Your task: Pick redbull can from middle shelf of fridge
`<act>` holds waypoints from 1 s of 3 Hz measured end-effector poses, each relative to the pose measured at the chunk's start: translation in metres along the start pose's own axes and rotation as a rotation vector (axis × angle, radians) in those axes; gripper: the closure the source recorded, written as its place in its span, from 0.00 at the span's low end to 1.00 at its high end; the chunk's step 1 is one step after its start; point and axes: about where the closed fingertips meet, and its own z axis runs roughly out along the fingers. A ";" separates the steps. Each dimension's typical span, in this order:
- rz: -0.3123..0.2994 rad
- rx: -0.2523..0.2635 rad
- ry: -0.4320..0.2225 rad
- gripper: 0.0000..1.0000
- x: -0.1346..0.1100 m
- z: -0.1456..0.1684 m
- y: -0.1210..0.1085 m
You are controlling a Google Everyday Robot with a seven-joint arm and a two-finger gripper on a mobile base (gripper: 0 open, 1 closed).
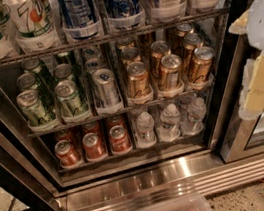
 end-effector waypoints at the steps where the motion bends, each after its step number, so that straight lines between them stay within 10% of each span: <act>1: 0.047 -0.016 -0.105 0.00 -0.018 0.032 0.030; 3: 0.032 -0.090 -0.372 0.00 -0.083 0.100 0.084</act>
Offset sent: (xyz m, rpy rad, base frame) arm -0.0241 0.1278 -0.1119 0.4206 -0.0601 0.0478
